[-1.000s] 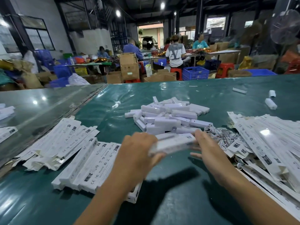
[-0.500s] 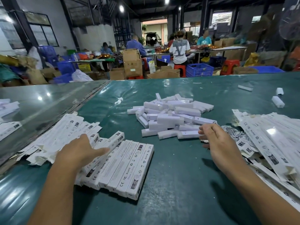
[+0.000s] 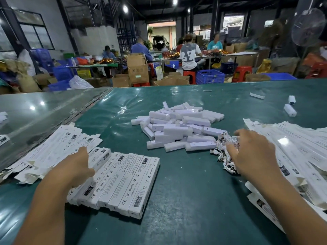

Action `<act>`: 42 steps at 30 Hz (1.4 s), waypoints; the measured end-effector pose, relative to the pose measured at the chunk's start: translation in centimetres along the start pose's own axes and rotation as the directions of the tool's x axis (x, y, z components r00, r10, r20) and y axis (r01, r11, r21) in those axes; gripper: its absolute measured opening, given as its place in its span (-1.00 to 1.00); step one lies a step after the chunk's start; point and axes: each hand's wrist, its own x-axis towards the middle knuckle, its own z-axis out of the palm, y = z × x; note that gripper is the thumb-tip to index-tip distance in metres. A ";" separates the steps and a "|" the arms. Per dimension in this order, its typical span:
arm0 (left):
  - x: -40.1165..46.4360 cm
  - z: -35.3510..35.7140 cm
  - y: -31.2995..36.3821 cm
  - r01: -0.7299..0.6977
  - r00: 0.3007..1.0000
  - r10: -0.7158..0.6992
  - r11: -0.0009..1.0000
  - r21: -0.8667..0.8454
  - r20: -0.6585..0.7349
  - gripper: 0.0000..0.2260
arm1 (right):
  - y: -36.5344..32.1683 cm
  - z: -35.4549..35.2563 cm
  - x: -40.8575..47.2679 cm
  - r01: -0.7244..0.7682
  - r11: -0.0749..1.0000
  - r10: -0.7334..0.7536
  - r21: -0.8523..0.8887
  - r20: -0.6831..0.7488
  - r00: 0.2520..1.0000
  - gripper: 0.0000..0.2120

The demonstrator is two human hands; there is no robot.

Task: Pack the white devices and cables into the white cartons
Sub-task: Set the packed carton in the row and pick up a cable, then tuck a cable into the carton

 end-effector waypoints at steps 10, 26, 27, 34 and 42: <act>-1.1 2.1 4.5 -0.162 0.861 0.124 0.986 -0.035 -0.494 -0.53 | 5.5 -0.1 1.8 -0.269 0.862 0.312 -0.429 0.032 0.950 -0.65; -4.9 8.5 11.5 -0.756 0.612 0.655 0.649 -0.083 -0.443 -0.70 | 4.8 -2.3 1.9 -0.156 0.987 0.158 0.031 -0.286 0.945 -0.56; -5.0 8.5 11.6 -0.769 0.597 0.663 0.634 -0.085 -0.453 -0.70 | 4.3 -2.7 1.7 -0.036 0.991 0.078 0.130 -0.337 0.938 -0.57; -8.6 8.8 13.3 -0.871 0.487 0.743 0.374 -0.318 -0.459 -0.29 | -5.3 -3.2 -4.8 0.246 0.434 -0.207 0.867 -0.170 0.964 -0.71; -8.7 9.3 13.5 -0.855 0.511 0.679 0.339 -0.392 -0.527 -0.42 | -7.0 -1.8 -6.2 0.182 0.300 -0.371 0.936 -0.062 0.927 -0.65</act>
